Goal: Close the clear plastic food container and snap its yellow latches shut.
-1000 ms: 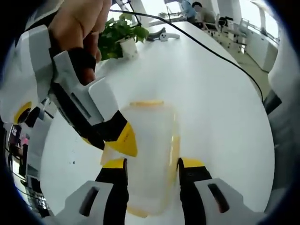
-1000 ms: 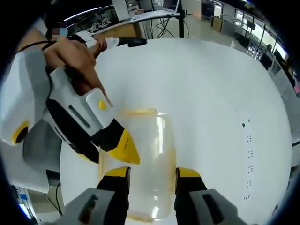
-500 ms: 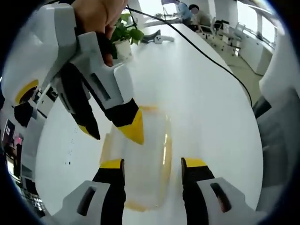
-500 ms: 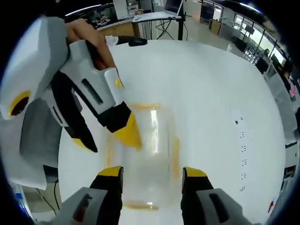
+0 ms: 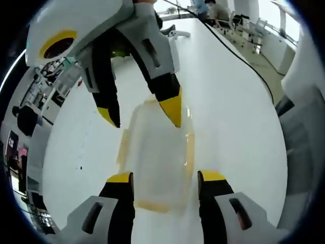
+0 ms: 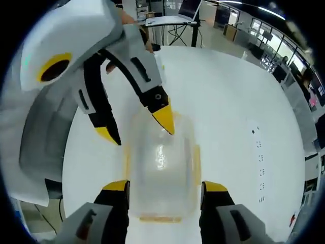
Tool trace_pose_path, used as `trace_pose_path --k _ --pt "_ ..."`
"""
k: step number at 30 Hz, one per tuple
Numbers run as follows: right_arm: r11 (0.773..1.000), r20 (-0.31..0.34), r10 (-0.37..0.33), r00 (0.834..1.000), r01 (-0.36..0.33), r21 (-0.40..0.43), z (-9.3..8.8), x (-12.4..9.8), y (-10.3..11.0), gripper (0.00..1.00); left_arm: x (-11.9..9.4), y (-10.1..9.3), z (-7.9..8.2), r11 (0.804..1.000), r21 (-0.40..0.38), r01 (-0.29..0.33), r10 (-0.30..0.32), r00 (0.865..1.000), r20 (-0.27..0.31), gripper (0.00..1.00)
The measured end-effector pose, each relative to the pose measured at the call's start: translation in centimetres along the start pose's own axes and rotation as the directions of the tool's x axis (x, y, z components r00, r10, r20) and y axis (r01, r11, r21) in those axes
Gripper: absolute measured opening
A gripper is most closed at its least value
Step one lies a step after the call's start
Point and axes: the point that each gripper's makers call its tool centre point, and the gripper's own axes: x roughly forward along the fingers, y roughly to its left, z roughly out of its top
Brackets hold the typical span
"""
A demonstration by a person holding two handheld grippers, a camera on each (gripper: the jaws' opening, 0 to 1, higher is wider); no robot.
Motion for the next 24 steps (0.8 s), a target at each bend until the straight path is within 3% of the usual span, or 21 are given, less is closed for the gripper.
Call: trace_pose_path --k 7,16,24 --pt "0.999 -0.02 -0.029 0.999 0.029 -0.013 -1.0 0.2 0.6 0.58 -0.1 1.0 -0.8 1.0 0.008 -0.004 0.004 1.0 -0.02 0.51" --pt "0.997 0.001 -0.078 0.997 0.078 -0.002 -1.7 0.3 1.0 0.62 0.3 1.6 -1.5 0.999 0.037 -0.002 0.004 0.999 -0.048 0.6" --pt "0.994 0.003 -0.106 0.994 0.106 -0.003 -2.6 0.8 1.0 0.71 1.1 1.9 -1.7 0.999 0.05 0.004 0.0 0.998 -0.063 0.68"
